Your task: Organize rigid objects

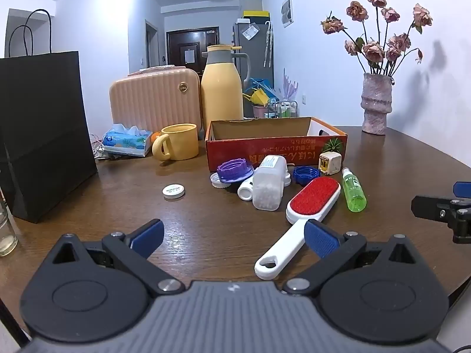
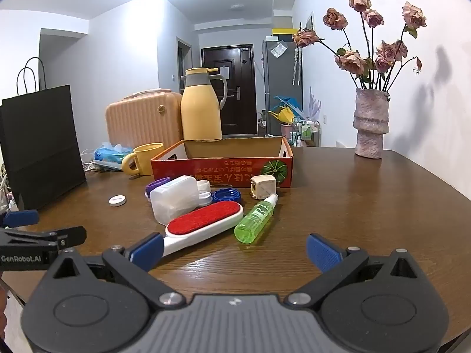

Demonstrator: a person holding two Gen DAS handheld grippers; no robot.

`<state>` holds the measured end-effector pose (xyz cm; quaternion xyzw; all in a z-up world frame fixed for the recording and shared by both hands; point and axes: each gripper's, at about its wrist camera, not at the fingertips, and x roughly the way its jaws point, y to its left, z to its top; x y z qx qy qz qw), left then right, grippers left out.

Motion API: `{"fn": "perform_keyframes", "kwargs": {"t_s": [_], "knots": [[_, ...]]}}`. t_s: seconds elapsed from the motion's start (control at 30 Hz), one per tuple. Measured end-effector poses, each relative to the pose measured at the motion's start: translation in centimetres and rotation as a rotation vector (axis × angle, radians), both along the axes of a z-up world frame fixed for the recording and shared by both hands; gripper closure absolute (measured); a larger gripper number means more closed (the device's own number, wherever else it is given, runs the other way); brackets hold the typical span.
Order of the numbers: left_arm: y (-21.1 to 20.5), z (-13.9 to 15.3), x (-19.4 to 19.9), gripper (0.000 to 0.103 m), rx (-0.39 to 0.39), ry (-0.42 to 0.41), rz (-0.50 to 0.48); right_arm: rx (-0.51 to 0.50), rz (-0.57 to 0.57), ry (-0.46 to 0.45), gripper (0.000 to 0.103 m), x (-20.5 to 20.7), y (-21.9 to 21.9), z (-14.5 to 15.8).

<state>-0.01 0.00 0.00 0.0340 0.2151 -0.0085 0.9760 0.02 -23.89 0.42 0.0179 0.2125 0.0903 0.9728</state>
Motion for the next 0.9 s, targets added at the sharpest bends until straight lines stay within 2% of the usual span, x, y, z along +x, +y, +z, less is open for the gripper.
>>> {"fn": "perform_keyframes", "kwargs": {"t_s": [0.9], "knots": [[-0.25,0.83,0.0,0.0,-0.009,-0.012,-0.003,-0.002,0.0,0.005,0.0,-0.01,0.26,-0.01]]}}
